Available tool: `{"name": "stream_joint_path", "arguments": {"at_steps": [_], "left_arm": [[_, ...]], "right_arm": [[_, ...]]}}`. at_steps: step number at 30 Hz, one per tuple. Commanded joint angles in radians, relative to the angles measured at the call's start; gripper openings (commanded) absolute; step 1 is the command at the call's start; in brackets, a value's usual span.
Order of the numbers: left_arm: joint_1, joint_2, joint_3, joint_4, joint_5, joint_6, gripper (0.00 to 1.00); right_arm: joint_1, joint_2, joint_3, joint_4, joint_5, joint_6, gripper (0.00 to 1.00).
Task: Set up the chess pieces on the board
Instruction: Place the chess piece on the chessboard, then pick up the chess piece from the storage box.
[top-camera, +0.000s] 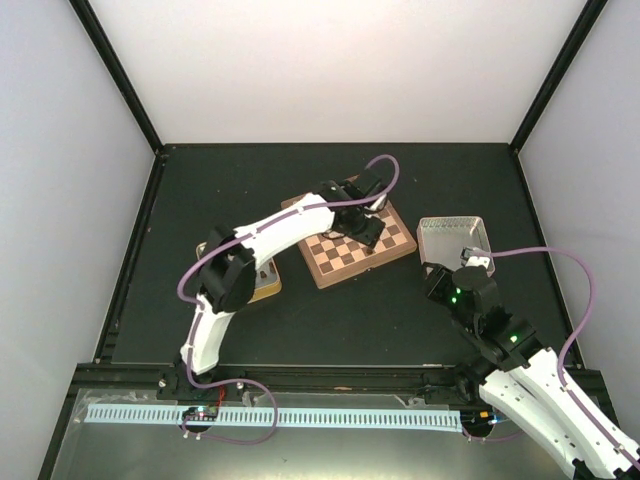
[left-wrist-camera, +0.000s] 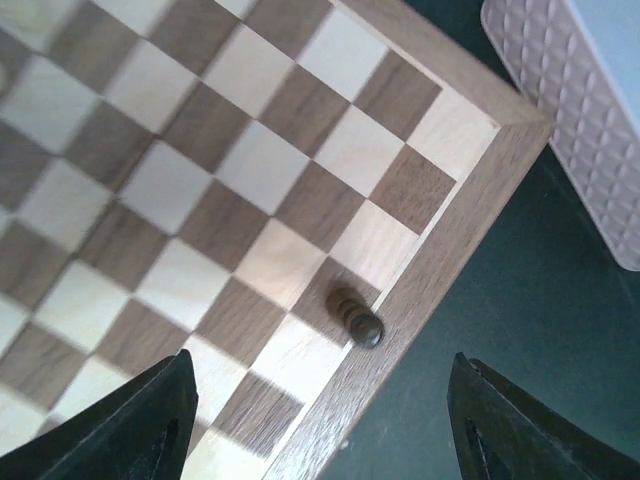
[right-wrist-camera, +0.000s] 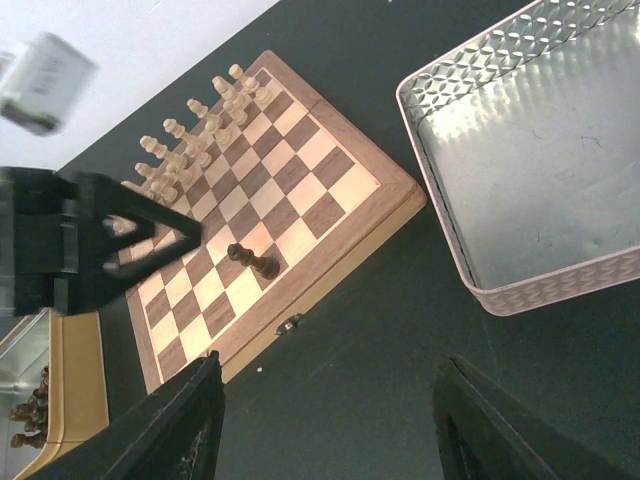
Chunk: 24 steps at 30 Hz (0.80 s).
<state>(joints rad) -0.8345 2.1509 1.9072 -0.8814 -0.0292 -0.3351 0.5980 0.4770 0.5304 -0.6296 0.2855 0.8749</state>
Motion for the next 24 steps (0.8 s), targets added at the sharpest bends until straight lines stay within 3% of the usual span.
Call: {"name": "stream_joint_path", "arguments": {"at_steps": [1, 10, 15, 21, 24], "left_arm": [[0.043, -0.194, -0.075, -0.003, -0.042, -0.049, 0.71], [0.194, -0.587, -0.545, 0.108, -0.082, -0.141, 0.68], [0.321, -0.756, -0.79, 0.148, -0.105, -0.194, 0.55], [0.453, -0.841, -0.966, 0.161, -0.093, -0.205, 0.55], [0.517, -0.836, -1.002, 0.151, -0.071, -0.204, 0.48]], "right_arm": [[-0.003, 0.008, 0.017, 0.018, 0.001, 0.012, 0.57], [-0.003, 0.097, 0.026, 0.056, -0.046, -0.004, 0.59], [-0.003, 0.149, 0.028, 0.092, -0.071, -0.009, 0.59], [-0.002, 0.212, 0.038, 0.121, -0.108, -0.019, 0.59], [-0.003, 0.233, 0.042, 0.127, -0.119, -0.018, 0.59]]}}
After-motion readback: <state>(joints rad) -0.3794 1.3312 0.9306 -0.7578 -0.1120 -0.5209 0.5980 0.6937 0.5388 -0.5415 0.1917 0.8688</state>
